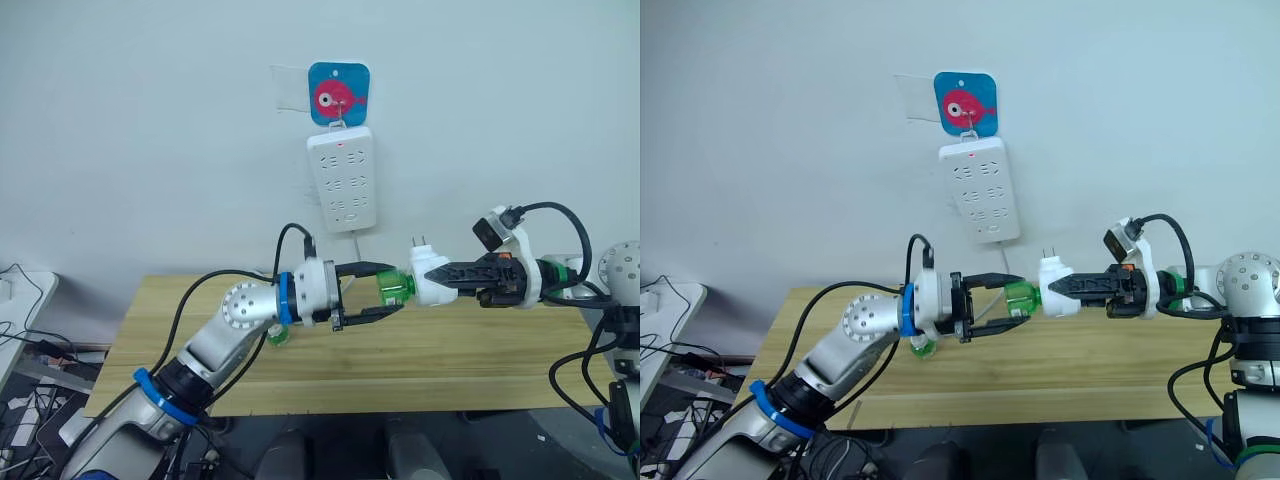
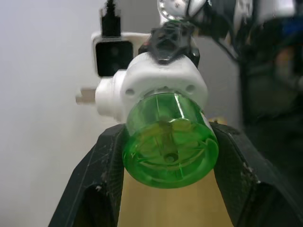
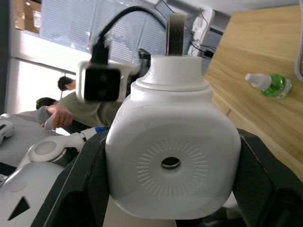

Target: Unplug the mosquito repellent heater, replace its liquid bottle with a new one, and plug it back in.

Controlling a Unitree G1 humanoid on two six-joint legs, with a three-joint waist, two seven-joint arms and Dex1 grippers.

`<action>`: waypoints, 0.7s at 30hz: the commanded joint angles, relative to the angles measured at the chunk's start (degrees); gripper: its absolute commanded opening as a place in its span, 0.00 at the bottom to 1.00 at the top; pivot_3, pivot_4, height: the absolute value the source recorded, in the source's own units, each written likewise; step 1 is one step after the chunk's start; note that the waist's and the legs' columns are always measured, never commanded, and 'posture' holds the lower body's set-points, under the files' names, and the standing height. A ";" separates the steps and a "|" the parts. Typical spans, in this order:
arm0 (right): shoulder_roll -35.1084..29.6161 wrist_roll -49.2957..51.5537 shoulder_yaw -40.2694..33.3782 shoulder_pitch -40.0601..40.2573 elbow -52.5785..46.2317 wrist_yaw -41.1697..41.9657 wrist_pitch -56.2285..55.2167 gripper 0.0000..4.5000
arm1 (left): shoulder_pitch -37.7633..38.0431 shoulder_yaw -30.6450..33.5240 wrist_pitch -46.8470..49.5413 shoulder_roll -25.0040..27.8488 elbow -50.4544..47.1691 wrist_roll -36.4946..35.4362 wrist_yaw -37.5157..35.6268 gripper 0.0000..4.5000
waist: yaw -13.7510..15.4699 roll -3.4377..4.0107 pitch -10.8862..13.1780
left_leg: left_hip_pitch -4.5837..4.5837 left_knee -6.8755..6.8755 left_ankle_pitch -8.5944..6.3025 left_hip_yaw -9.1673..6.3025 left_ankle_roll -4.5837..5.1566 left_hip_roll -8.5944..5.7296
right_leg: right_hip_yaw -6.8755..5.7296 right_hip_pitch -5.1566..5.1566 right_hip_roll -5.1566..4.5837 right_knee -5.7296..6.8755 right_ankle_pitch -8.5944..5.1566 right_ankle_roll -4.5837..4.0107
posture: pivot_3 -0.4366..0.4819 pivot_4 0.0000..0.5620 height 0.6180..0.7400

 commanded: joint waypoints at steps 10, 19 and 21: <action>0.29 -1.92 -0.32 -0.01 -1.34 -2.03 0.90 0.67 | 2.01 19.34 46.84 -2.37 4.56 -48.74 11.96 0.51 | -0.64 -0.01 0.00 | 0.02 0.01 0.00 -0.03 0.00 -0.02 | 0.01 0.00 0.02 0.00 -0.01 0.01 | 0.37 0.26 1.00; 0.41 -5.49 -3.90 -0.73 1.99 -4.03 0.08 0.67 | 5.11 25.91 55.02 -1.64 4.94 -46.73 11.59 0.51 | -0.93 -0.01 0.00 | 0.02 0.00 0.00 0.05 -0.01 -0.12 | 0.05 0.00 0.01 -0.04 -0.02 -0.03 | 0.37 0.26 1.00; -0.46 -7.15 -4.38 -0.89 3.35 -4.18 -0.90 0.67 | 6.15 27.26 55.86 -1.11 4.32 -45.95 11.41 0.51 | -0.97 -0.01 0.00 | 0.02 0.00 0.00 0.08 -0.01 -0.13 | 0.07 0.00 0.01 -0.06 -0.02 -0.03 | 0.37 0.26 1.00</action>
